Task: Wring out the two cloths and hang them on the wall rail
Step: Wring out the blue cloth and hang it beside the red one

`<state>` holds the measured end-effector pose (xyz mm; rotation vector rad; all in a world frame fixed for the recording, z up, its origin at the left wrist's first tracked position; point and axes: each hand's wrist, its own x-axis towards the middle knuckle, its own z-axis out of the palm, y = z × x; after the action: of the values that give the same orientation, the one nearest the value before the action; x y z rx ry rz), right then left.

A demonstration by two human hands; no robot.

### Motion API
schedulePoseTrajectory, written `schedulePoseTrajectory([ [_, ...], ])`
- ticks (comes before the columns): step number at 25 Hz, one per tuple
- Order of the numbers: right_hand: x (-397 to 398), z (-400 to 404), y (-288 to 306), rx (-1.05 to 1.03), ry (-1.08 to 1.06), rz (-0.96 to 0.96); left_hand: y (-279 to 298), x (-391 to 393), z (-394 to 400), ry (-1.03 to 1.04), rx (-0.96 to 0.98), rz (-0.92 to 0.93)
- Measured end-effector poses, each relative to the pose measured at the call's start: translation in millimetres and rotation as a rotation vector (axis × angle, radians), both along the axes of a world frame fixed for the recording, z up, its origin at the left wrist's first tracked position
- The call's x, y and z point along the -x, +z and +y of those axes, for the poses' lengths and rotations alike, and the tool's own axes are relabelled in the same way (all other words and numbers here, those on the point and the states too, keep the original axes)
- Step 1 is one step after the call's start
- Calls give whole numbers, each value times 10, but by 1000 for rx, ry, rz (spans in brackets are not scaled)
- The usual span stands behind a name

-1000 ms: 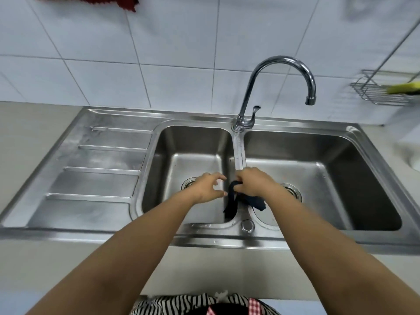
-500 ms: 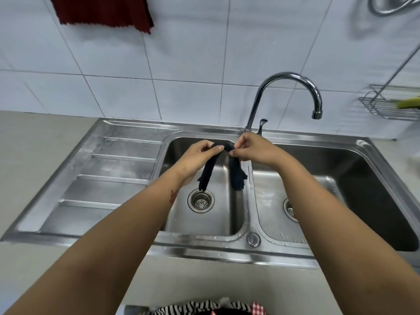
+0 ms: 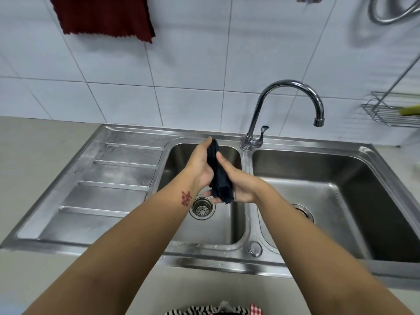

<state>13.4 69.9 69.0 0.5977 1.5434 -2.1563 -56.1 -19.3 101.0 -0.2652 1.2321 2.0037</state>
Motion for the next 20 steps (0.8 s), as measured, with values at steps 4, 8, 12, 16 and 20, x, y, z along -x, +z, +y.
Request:
schedulePoseTrajectory([
  [4, 28, 118, -36, -9, -111, -58, -124, 96, -127, -320, 329, 440],
  [8, 59, 268, 67, 336, -155, -84, -360, 326, -372, -375, 732, 1131],
  [12, 89, 240, 242, 516, 90, -10, -447, 344, -399, -490, 820, 1687],
  [16, 74, 234, 415, 462, 336, 8, -284, 352, -293, -236, 740, 1896],
  [20, 88, 275, 470, 143, 428, -131, -24, 535, -353, -512, 866, 2163],
])
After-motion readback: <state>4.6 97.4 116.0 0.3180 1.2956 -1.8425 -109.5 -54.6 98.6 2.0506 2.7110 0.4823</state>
